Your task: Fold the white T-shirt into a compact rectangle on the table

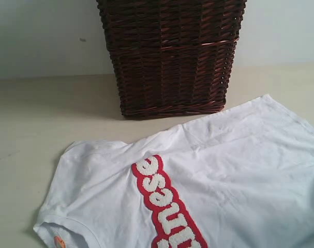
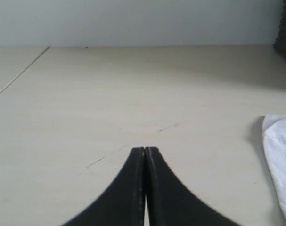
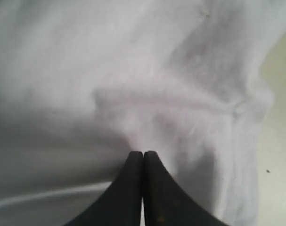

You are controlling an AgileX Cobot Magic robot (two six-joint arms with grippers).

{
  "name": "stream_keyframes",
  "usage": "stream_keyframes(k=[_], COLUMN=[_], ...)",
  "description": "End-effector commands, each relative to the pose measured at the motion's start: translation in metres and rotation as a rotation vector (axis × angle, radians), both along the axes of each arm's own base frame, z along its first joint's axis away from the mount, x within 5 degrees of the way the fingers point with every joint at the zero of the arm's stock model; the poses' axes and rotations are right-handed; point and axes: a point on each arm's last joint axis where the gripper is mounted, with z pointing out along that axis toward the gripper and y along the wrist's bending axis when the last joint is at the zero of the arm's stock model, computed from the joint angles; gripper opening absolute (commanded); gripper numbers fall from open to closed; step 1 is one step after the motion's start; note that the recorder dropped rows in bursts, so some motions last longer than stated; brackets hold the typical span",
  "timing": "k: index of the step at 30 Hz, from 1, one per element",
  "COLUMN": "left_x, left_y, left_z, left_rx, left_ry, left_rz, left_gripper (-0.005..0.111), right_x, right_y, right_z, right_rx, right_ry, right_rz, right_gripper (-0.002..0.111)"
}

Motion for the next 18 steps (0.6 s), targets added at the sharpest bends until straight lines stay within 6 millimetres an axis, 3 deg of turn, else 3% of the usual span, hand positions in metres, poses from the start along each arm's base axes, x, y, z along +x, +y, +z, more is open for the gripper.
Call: stream_keyframes(k=[1, 5, 12, 18], left_x=[0.0, 0.0, 0.0, 0.0], left_y=[0.0, 0.0, 0.0, 0.0], left_z=[0.001, 0.001, 0.001, 0.001], left_rx=[-0.002, -0.002, -0.002, -0.002], left_ry=[-0.011, -0.011, -0.011, -0.011], left_rz=[0.002, 0.002, 0.002, 0.002], left_gripper=[0.0, 0.0, 0.0, 0.0], right_x=[-0.006, -0.004, -0.015, -0.027], right_y=[0.007, 0.005, 0.02, 0.026], right_z=[0.016, 0.023, 0.001, -0.008], right_rx=[0.031, 0.019, 0.223, 0.251], right_ry=[-0.018, -0.074, 0.133, 0.234], right_rz=[0.019, -0.027, 0.02, 0.083], right_gripper=[0.0, 0.0, 0.0, 0.0])
